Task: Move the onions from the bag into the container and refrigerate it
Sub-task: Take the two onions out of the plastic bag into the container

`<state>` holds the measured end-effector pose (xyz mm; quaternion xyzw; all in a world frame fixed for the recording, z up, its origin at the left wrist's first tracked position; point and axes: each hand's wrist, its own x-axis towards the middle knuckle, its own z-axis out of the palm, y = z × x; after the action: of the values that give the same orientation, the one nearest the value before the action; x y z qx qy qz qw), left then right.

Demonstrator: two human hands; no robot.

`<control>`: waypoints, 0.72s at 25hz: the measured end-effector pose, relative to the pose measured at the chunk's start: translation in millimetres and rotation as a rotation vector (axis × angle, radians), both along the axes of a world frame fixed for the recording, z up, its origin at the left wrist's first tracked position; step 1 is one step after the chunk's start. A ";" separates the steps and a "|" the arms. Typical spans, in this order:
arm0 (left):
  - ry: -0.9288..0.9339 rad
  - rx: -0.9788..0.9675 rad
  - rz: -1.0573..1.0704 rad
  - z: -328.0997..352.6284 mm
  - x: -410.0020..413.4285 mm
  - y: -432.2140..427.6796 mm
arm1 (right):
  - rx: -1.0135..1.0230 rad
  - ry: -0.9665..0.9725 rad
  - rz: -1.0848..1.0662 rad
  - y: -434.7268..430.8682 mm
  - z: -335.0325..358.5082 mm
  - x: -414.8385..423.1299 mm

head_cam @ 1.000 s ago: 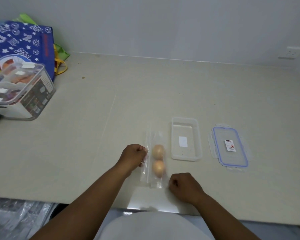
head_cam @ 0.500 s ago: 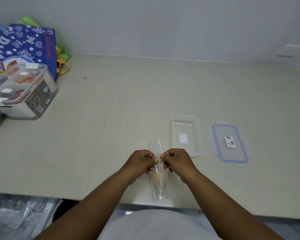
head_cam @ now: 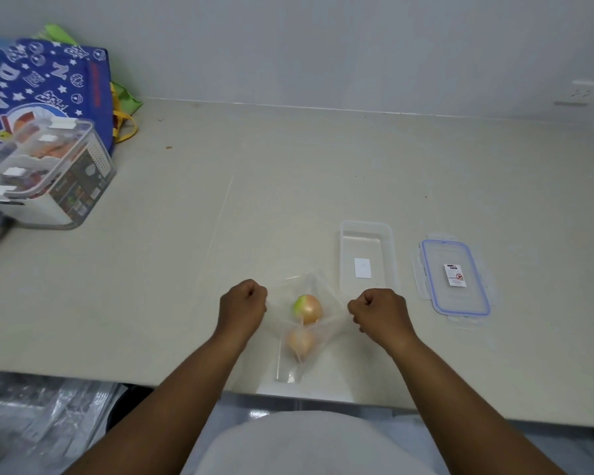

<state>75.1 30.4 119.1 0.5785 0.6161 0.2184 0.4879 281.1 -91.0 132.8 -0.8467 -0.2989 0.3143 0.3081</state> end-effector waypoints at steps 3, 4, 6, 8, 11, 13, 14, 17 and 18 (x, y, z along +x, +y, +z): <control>-0.003 -0.006 0.056 -3.5 -14.5 9.2 | -0.001 -0.005 -0.054 -9.9 0.0 16.2; -0.002 -0.010 0.026 -2.6 -15.1 8.2 | 0.004 -0.013 -0.046 -11.1 0.4 16.1; 0.020 0.000 -0.074 -0.1 -11.3 2.1 | 0.021 -0.051 0.023 -9.3 0.7 8.9; 0.007 -0.003 -0.149 2.4 -3.9 -5.1 | 0.051 -0.081 0.092 -3.1 2.1 -1.6; -0.040 -0.008 -0.172 6.2 4.0 -11.3 | 0.107 -0.176 0.183 7.6 7.7 -11.8; -0.041 0.009 -0.154 8.6 6.8 -11.9 | 0.232 -0.359 0.259 11.7 14.0 -16.1; -0.040 0.015 -0.140 9.7 7.5 -11.8 | 0.311 -0.460 0.338 15.1 17.1 -18.4; -0.017 0.043 -0.108 9.5 7.0 -12.2 | 0.272 -0.549 0.709 34.9 14.5 -25.4; -0.001 0.061 -0.104 9.0 7.0 -12.7 | 0.146 -0.560 0.796 43.9 9.7 -28.3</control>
<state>82.1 17.6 128.2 0.6243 0.5778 0.2119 0.4811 252.8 -47.1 142.5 -0.6949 -0.6919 0.1461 0.1303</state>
